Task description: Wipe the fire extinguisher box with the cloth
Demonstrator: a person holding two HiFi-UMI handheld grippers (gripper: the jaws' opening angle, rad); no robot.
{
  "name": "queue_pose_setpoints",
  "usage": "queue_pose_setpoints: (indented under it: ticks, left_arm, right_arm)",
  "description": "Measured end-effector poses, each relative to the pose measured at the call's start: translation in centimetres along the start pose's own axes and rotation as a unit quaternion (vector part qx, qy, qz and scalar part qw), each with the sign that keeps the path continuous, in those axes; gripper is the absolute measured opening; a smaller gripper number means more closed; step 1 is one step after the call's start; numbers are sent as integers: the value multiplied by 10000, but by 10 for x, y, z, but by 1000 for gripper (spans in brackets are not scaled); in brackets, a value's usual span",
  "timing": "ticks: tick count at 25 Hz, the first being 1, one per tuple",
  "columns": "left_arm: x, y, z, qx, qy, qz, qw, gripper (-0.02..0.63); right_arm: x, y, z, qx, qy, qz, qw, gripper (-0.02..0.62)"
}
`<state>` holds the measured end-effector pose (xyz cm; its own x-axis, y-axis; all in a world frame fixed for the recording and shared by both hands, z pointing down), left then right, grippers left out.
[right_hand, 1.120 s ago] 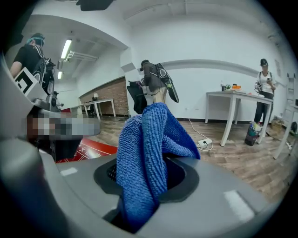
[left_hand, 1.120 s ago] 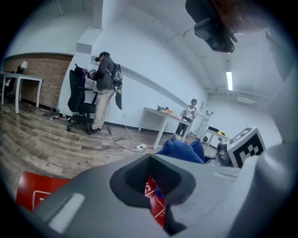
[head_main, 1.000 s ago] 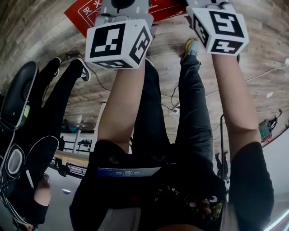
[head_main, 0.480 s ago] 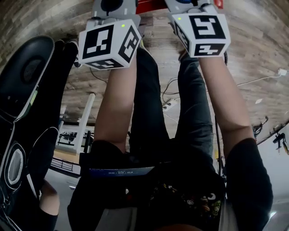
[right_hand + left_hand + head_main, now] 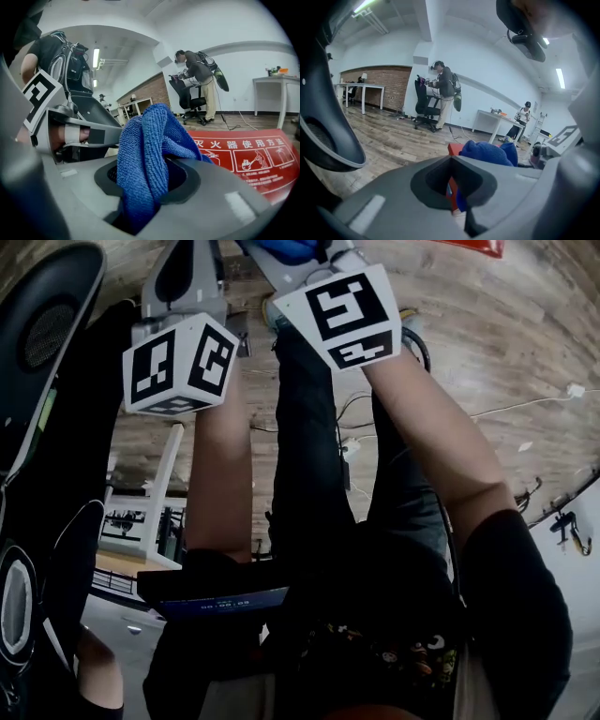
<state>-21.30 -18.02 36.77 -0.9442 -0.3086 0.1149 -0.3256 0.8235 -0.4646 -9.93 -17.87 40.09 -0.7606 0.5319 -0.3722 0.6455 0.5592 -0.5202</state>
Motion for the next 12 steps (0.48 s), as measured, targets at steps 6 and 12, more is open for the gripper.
queue_pose_setpoints:
  ticks: [6,12]
  left_arm:
    - [-33,-18,-4,-32,-52,-232,9997,100]
    - [-133,-62,10,-143,-178,-895,9957,98]
  right_arm:
    - [-28,28,-10,-66,-59,-216,9997,172]
    - [-122,105,-13,-210,-230,-1005,9945,172]
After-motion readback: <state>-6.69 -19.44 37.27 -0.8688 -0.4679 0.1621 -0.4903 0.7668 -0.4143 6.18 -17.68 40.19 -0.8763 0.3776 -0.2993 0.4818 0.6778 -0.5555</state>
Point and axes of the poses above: the fingertips, and each gripper's own axes: y backward along the fingers, x to its left, z out of its top, the point moved 6 cm from there along y, backward along the fingers, and after that the axes turned 10 degrees about -y, right-handed, at the moved point
